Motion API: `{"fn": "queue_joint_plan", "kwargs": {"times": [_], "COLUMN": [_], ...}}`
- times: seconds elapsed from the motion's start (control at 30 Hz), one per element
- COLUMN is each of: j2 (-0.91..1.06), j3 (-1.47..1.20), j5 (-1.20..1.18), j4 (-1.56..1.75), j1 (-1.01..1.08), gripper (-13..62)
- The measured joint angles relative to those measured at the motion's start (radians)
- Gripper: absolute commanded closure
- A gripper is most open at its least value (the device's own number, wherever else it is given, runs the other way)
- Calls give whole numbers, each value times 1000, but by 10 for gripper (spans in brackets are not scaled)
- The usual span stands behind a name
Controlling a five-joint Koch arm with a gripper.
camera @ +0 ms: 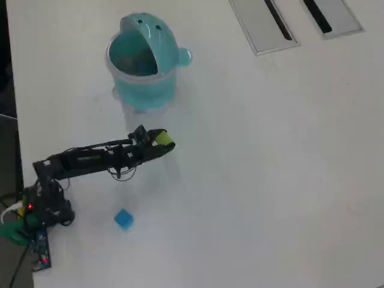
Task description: Grasp RGB lego blocks and put them in the bin one by one.
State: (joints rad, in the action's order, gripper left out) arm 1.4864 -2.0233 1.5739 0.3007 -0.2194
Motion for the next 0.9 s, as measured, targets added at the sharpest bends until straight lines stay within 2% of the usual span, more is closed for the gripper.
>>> {"fn": "queue_joint_plan", "kwargs": {"times": [0.37, 0.9], "j2": [179, 348], "j3": [-75, -81], "j5": [-144, -218], "j4": [46, 71], "j1": [-161, -351], "gripper": [316, 314]}}
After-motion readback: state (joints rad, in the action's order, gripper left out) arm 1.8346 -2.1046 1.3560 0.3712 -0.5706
